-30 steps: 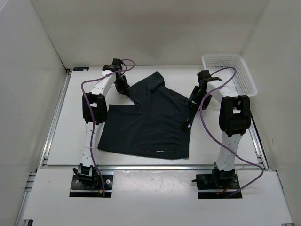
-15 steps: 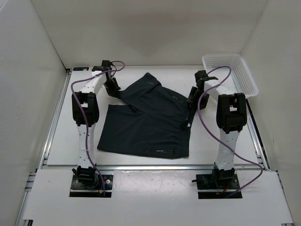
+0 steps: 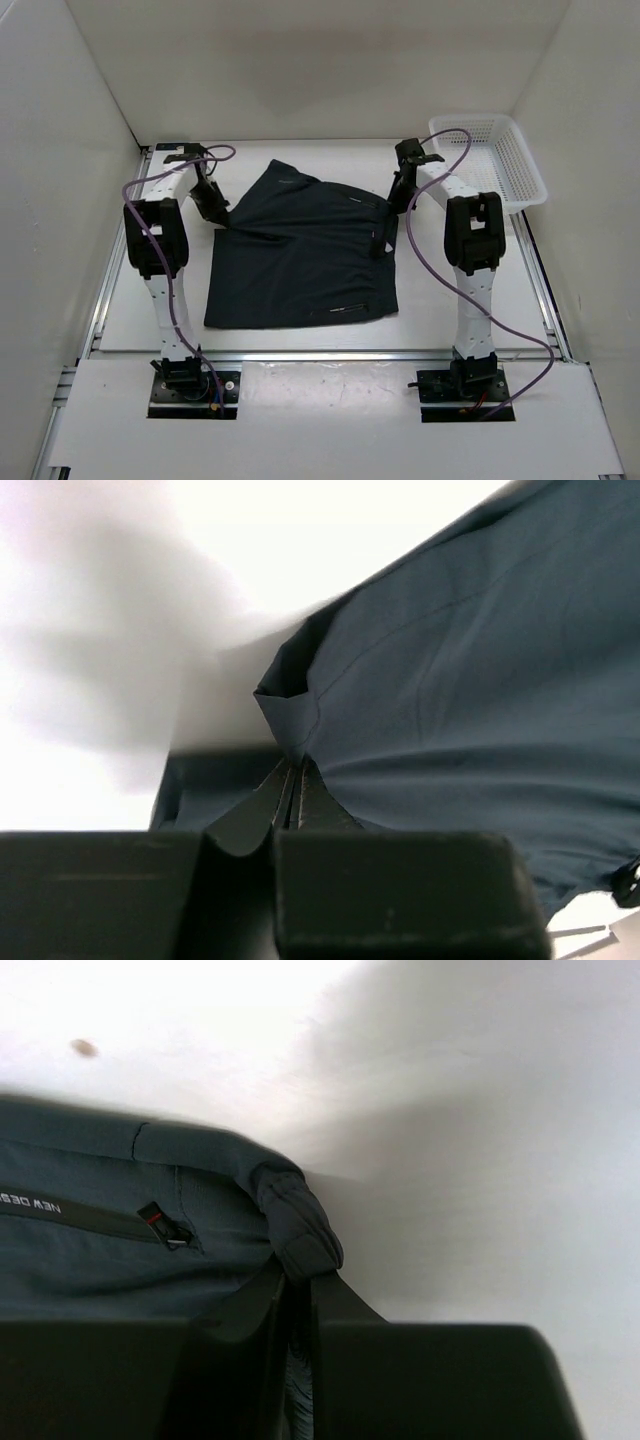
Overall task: Fold and stack the shorts
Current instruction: Flatten the shorts out
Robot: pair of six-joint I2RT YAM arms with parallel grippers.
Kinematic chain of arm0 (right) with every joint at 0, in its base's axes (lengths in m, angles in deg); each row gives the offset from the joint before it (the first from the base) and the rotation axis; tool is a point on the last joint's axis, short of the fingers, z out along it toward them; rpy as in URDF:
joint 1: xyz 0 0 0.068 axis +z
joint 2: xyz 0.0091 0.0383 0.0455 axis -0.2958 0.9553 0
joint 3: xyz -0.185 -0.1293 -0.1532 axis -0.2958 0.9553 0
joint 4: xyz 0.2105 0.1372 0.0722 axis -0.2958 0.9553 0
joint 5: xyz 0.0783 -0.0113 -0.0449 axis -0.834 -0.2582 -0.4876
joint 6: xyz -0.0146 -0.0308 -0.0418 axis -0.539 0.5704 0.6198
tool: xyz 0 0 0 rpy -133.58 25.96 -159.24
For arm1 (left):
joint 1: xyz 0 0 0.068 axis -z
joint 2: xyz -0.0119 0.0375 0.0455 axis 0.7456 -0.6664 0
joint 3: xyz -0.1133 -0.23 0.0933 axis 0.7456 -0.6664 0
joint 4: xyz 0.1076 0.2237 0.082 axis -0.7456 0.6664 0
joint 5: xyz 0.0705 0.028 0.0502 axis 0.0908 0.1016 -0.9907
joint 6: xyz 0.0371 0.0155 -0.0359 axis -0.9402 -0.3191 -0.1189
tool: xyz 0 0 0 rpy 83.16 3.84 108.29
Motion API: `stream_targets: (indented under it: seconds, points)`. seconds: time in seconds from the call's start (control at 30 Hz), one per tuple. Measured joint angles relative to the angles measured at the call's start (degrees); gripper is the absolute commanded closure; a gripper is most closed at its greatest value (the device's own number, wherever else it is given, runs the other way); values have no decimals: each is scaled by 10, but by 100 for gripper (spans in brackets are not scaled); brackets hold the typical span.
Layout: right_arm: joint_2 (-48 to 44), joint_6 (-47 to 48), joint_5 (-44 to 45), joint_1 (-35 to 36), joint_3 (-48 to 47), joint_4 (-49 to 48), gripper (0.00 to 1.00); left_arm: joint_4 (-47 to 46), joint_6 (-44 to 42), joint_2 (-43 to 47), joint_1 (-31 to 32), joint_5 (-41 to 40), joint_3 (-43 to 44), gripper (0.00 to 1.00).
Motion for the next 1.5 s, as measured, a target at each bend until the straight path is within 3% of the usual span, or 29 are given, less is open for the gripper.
stream_targets:
  seconds: [0.1,0.2,0.27,0.5,0.57,0.63,0.73,0.77,0.8,0.87,0.9,0.93,1.0,1.03,1.1,1.2,1.33,1.43,1.5]
  points:
    - [18,-1,0,8,-30,1,100,1,4,43,-12,-7,-52,88]
    - [32,5,0,11,-54,6,100,3,7,77,-13,-15,-60,57]
    - [39,15,2,10,-70,12,100,5,6,95,-13,-19,-49,46]
    - [83,49,7,9,-157,38,100,8,14,42,1,-24,160,46]
    - [88,56,9,9,-169,45,100,5,14,-2,7,-23,224,43]
    - [88,60,11,9,-171,49,100,2,12,-42,13,-22,258,28]
    - [89,66,13,9,-174,52,100,11,11,-95,18,-22,269,28]
    - [91,68,13,9,-177,55,93,14,10,-109,20,-22,269,29]
    - [93,71,13,9,-183,59,76,18,10,-120,21,-22,264,29]
    - [96,74,13,9,-187,62,57,27,10,-124,21,-26,236,29]
    - [96,77,13,9,-187,64,37,24,9,-117,21,-30,211,29]
    - [95,74,13,9,-187,65,27,24,9,-105,21,-35,186,28]
    - [91,73,13,9,-186,65,13,25,8,-72,18,-47,130,26]
    - [86,71,13,9,-184,62,11,23,8,-47,16,-51,99,21]
    - [65,71,12,9,-172,59,11,24,8,8,8,-60,47,21]
    - [16,68,5,11,-166,57,19,17,12,108,-17,-64,-20,25]
    - [-84,57,0,21,-129,33,49,-7,19,224,-51,-73,-94,30]
    - [-190,42,-2,40,-26,3,49,-16,28,285,-59,-78,-169,30]
    - [-266,27,-7,57,69,-11,39,-27,37,316,-56,-68,-236,29]
